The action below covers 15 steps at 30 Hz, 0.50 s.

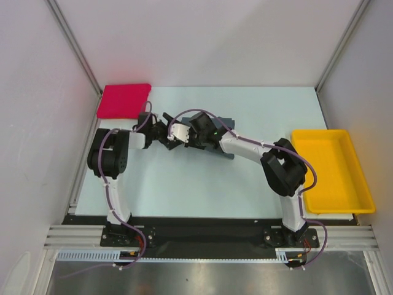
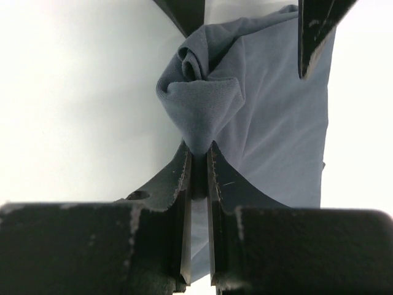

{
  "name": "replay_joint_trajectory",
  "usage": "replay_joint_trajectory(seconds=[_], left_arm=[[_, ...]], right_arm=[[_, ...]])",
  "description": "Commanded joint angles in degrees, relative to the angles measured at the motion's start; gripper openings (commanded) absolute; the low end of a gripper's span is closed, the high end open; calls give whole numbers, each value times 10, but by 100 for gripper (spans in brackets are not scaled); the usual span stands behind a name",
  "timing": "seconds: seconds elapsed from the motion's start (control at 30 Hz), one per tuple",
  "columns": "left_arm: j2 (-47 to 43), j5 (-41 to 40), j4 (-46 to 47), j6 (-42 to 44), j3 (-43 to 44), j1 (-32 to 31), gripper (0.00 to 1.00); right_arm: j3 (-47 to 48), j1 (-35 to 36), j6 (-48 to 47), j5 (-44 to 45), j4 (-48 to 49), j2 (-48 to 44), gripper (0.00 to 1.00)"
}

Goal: Fold and stack the t-shirts
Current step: Neatly place the folded tshirt to the corner

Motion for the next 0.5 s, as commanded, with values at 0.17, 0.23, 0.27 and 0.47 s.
replay_joint_trajectory(seconds=[0.17,0.23,0.27,0.47], left_arm=[[57,-26,-50,-10,78,-14,98],[62,-39,-72,1,94,-16,96],[68,-43,-75,3,100,-16,95],[97,-47,-107,21,150,-17,88]], right_arm=[[7,-23,36,-31,13,-53,0],[7,-26,43,-32,15,-58,0],[8,-29,46,-33,16,-58,0],[22,-30,57,-38,20,-54,0]])
